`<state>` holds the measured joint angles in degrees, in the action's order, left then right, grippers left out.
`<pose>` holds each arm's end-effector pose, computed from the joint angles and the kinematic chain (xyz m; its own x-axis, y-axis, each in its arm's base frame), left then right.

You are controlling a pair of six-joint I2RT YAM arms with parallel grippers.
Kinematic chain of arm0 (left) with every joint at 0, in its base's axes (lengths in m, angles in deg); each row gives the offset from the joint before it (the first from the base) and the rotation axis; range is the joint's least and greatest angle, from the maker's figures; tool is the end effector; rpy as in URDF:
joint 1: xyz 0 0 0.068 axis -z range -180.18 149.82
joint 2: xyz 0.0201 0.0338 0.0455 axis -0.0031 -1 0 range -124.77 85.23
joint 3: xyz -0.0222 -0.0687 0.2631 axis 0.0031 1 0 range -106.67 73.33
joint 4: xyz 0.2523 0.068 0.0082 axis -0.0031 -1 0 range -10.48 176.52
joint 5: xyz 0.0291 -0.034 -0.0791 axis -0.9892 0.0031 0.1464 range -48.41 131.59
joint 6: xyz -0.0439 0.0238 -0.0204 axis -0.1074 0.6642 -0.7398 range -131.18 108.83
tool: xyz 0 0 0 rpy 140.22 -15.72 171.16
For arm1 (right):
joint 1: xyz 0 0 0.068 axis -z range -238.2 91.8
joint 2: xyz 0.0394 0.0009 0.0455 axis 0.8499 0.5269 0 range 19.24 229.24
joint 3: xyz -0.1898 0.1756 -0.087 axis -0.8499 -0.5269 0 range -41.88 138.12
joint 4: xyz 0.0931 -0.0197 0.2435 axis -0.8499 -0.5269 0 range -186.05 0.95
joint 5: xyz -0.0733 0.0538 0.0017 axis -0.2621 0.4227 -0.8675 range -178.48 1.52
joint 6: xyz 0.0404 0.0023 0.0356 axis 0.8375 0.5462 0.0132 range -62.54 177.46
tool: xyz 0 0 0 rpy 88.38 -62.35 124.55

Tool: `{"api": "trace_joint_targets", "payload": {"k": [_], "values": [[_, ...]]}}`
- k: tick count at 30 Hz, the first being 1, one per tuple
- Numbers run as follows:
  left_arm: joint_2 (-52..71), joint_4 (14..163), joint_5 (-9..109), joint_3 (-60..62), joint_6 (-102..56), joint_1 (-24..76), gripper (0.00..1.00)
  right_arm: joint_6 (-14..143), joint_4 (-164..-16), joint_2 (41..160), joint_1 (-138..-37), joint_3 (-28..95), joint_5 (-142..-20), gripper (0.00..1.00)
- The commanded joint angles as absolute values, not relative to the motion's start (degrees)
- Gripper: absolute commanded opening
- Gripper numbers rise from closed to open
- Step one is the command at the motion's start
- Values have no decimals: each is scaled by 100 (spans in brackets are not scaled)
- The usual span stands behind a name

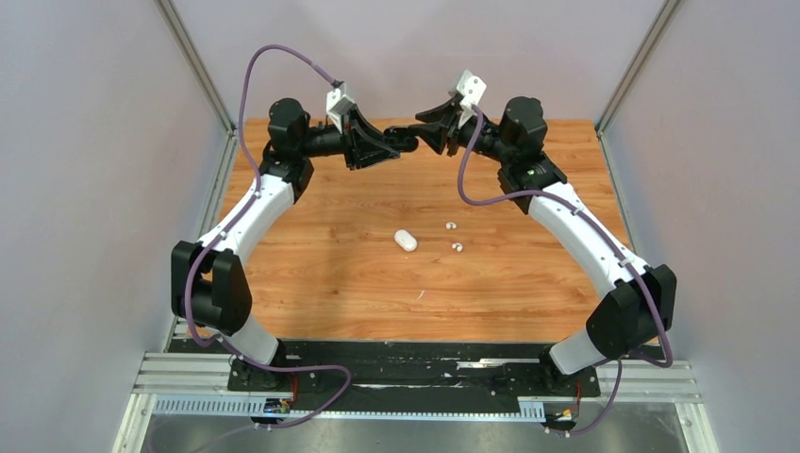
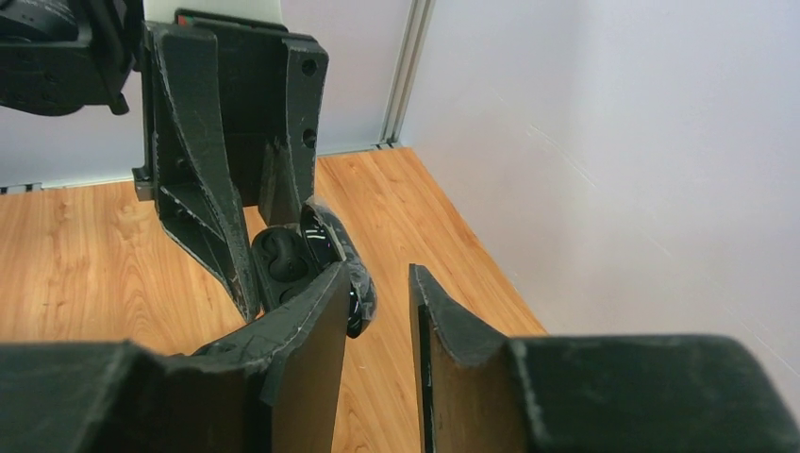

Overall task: Insert the wireless bluetooth earbuds into the charging case
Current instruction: Close the charging case.

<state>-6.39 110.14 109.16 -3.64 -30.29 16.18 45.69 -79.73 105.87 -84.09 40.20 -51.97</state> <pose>0.3420 -0.1347 0.3871 -0.1807 -0.0772 -0.9805 0.9783 0.0887 -0.1872 0.3108 0.1743 0.4259 0.2536 -0.0591 -0.9655 -0.8505 0.4619 -0.2517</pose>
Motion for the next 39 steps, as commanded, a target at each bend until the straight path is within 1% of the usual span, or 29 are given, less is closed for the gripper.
{"api": "trace_joint_targets", "payload": {"k": [1, 4, 6, 7, 9, 11, 12, 13, 14, 20, 25, 29, 33, 35, 39], "values": [[-495, 10998, 11256, -331, -2907, 1608, 0, 4932, -7733, 10309, -8278, 4425, -5056, 32], [-491, 10908, 11278, -332, -2848, 1608, 0, 5131, -7745, 10305, -8190, 4515, -4898, 33], [-487, 10841, 11285, -326, -2780, 1608, 0, 5393, -7745, 10331, -8084, 4618, -4569, 41], [-473, 10786, 11282, -326, -2717, 1608, 0, 5543, -7767, 10360, -8002, 4678, -4243, 46], [-461, 10695, 11245, -332, -2586, 1608, 0, 5698, -8061, 10477, -7869, 4904, -3381, 66], [-464, 10508, 11203, -358, -2483, 1608, 0, 5258, -8960, 10731, -7825, 5304, -2568, 77], [-471, 10486, 11185, -371, -2461, 1608, 0, 5053, -9445, 10833, -7824, 5428, -2326, 84], [-487, 10435, 11179, -398, -2457, 1608, 0, 4857, -9789, 10898, -7828, 5491, -2214, 96], [-500, 10414, 11174, -413, -2454, 1608, 0, 4690, -10013, 10931, -7825, 5471, -2204, 99], [-508, 10304, 11121, -484, -2472, 1608, 0, 3828, -10771, 11180, -7886, 5425, -2399, 100], [-573, 10066, 11064, -570, -2542, 1608, 0, 3374, -10879, 11345, -8084, 5475, -2651, 100], [-671, 10031, 10883, -661, -2848, 1608, 0, 2914, -10875, 11370, -8250, 5497, -2728, 91], [-801, 9814, 10776, -847, -3001, 1608, 0, 2594, -10874, 11284, -8328, 5422, -2634, 78], [-848, 9753, 10716, -900, -3081, 1608, 0, 2411, -10876, 11183, -8369, 5339, -2645, 74], [-938, 9655, 10670, -973, -3213, 1608, 0, 1898, -10798, 10924, -8518, 5022, -2875, 71]]}}
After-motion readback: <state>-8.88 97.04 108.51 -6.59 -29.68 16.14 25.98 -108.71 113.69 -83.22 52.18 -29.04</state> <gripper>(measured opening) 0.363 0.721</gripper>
